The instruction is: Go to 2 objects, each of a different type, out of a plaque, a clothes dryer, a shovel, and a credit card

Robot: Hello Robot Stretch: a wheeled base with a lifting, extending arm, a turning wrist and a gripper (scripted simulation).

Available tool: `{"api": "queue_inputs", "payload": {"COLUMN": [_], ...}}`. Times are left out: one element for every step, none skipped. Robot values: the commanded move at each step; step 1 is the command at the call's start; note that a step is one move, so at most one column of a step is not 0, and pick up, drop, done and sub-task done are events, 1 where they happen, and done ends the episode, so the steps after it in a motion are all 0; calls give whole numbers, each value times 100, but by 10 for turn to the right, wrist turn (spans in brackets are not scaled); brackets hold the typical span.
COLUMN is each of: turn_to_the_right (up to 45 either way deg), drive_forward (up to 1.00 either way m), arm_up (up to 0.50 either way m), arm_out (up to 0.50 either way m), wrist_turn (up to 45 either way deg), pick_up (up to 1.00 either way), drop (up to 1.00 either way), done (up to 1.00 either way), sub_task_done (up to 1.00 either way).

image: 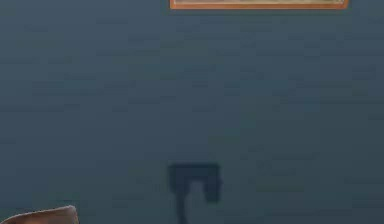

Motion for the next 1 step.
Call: {"api": "queue_inputs", "payload": {"turn_to_the_right": [0], "drive_forward": [30], "arm_up": [0], "arm_out": [0], "wrist_turn": [0], "pick_up": [0], "drop": [0], "done": [0], "sub_task_done": [0]}}
